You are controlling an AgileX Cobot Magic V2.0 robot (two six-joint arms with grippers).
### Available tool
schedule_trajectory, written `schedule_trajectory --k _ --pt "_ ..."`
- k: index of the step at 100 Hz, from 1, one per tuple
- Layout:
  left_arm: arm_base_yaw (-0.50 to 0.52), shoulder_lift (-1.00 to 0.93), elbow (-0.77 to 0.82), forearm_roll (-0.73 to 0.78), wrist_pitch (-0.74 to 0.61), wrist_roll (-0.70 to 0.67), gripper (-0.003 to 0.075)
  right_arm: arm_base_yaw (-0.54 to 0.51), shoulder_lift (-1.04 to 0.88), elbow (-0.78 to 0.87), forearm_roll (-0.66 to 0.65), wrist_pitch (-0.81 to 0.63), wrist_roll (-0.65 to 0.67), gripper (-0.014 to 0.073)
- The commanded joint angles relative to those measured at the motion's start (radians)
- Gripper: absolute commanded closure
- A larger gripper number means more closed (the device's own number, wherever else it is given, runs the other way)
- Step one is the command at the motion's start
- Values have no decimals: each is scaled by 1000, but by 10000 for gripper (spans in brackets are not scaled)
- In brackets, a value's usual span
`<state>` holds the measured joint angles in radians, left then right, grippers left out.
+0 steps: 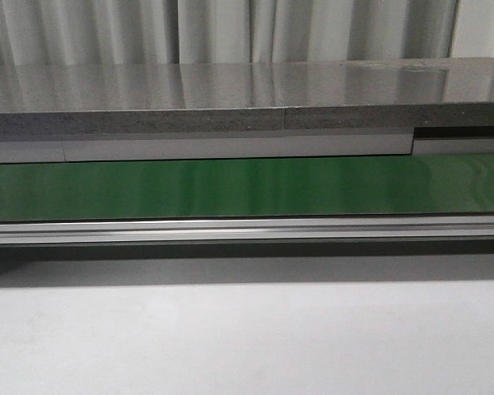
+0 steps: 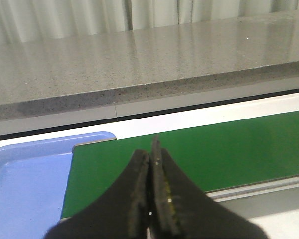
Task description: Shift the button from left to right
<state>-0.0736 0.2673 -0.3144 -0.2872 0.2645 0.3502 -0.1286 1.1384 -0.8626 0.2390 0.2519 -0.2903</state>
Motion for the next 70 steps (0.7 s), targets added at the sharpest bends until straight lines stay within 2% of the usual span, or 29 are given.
schedule_trajectory --k 1,16,37,58,70 --pt "-11 8 -27 -7 -71 -2 739 13 -100 40 9 -102 -10 84" --pt "-11 8 -27 -7 -71 -2 739 34 -252 161 17 -88 -10 84" --pt "-11 8 -27 -7 -71 -2 739 81 -461 302 35 3 -10 84" --pt "-11 8 -27 -7 -71 -2 739 90 -639 383 46 46 -10 88" --pt "-11 8 -27 -7 -71 -2 739 90 -700 391 46 61 -10 170"
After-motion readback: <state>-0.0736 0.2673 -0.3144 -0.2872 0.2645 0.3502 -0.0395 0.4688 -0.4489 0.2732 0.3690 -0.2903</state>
